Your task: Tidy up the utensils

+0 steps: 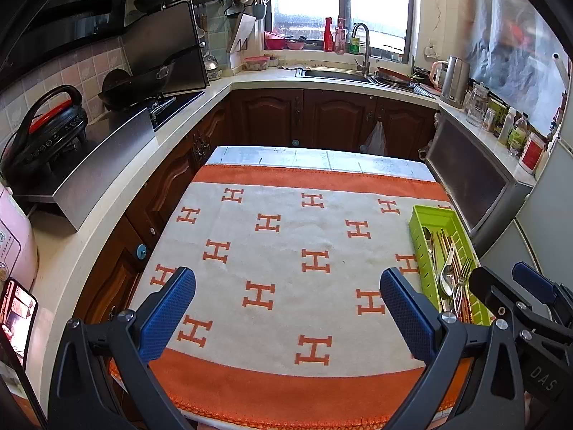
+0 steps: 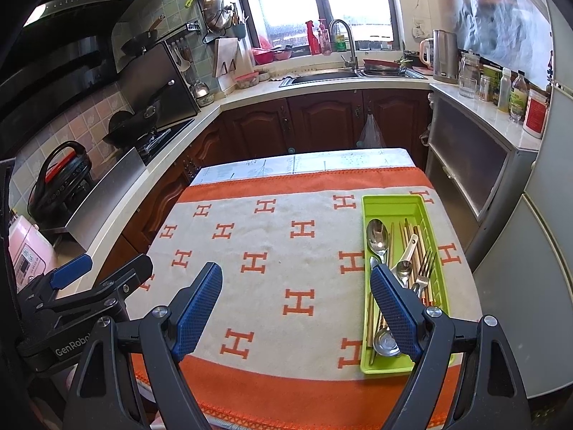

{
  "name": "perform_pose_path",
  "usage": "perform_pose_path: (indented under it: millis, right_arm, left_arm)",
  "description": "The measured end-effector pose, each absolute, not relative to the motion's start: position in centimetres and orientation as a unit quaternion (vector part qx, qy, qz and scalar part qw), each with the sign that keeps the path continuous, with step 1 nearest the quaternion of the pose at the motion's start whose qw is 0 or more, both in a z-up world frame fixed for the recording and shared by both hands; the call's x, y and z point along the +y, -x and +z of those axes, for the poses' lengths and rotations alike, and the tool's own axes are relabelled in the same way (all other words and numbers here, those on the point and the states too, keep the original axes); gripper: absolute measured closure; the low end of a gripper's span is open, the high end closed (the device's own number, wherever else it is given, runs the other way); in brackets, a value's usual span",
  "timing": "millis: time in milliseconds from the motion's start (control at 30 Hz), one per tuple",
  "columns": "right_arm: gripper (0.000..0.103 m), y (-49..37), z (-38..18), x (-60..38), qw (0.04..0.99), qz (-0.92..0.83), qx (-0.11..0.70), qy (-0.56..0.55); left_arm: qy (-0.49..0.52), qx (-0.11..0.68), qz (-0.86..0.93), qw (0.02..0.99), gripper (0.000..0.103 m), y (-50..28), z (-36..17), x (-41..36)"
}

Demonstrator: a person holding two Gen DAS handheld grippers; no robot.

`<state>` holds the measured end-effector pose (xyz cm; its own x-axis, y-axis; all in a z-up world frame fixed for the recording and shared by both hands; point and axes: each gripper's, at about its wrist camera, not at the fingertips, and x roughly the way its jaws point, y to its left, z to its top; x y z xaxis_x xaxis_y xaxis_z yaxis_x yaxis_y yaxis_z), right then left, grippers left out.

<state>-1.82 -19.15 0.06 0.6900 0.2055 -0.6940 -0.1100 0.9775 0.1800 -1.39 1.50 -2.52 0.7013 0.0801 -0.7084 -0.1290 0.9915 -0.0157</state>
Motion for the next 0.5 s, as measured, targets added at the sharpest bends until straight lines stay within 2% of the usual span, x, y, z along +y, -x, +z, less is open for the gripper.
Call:
perform_pose_path:
  millis: [500]
  right_arm:
    - [0.017, 1.4, -1.1, -18.6, 0.913, 0.094, 0.394, -0.051]
  left_arm:
    - [0.044, 0.385, 0.056, 0.92, 0.001, 1.5, -3.2, 1.8]
